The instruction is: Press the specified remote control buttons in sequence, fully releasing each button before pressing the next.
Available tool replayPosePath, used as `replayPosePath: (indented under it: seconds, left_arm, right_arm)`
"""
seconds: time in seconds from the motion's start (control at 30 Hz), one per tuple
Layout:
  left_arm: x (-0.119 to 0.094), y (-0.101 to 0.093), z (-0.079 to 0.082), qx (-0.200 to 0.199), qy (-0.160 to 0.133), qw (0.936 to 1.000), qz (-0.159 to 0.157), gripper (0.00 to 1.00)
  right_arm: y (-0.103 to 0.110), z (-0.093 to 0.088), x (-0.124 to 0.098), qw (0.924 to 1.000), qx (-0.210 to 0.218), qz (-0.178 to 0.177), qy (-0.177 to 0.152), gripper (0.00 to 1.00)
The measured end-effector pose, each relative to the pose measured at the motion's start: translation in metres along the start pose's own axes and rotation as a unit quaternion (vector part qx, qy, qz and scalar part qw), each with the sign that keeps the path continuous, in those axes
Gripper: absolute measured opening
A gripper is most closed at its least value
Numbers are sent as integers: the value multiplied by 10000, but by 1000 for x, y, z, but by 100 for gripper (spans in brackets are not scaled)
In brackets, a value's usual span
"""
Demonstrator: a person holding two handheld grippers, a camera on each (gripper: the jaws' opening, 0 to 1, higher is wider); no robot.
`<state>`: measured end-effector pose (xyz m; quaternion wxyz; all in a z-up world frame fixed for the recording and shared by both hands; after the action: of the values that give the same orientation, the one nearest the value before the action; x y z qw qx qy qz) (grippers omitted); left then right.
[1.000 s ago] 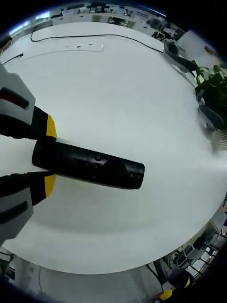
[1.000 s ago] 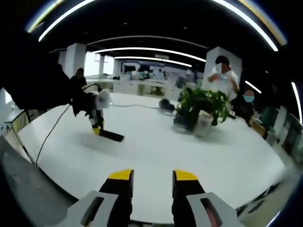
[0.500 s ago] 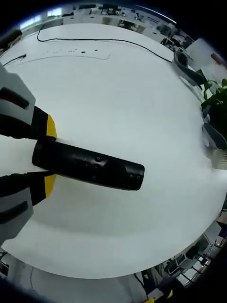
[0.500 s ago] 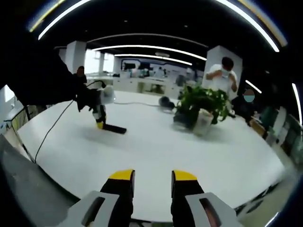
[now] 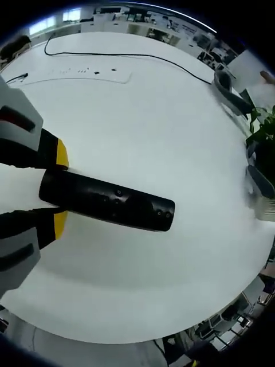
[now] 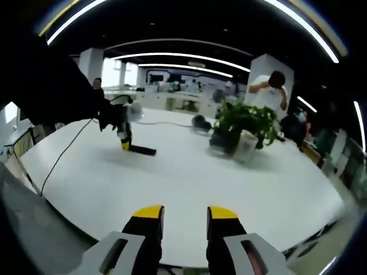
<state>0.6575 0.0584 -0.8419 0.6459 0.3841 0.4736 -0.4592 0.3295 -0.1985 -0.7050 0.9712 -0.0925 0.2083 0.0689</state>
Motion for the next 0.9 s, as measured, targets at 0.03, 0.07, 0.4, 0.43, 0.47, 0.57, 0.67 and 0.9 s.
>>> replayPosePath:
  seconds: [0.03,0.07,0.4,0.43,0.47,0.57,0.67,0.9]
  left_arm:
    - [0,1,1,-9,2,10000,8,26]
    - [0,3,1,-4,-3,10000,21,26]
    - [0,10,6,306,-66,9974,649,25]
    - [-1,12,6,239,-46,9966,789,26]
    - [-1,11,6,290,-68,9962,817,26]
    - [-3,11,5,275,-115,9939,1062,27]
    - [-4,11,3,4,-269,9919,1245,29]
    - [-16,-3,-15,-1110,-650,9842,1217,63]
  right_arm:
    - [0,0,0,10000,-5,-6,5,27]
    - [0,0,0,10000,-8,-12,3,27]
    - [0,0,0,10000,-4,-3,2,27]
    - [0,1,0,10000,-5,9,-9,27]
    - [1,1,0,10000,-6,11,-15,27]
    - [0,2,0,10000,4,14,-48,27]
    - [1,3,0,10000,14,27,-92,27]
    - [3,8,-2,9995,86,98,-275,29]
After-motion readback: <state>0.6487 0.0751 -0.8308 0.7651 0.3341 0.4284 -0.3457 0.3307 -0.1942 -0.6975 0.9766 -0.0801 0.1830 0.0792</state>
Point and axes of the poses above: the point that each gripper's makers call its tool centre point, and the gripper's own axes: x roughly forward along the fingers, y roughly to its left, z roughly out of its top, the point moved 2 cm from there along -x, roughly backward along the fingers, and after that the axes turned 6 degrees about -y, right-handed, at the moved point
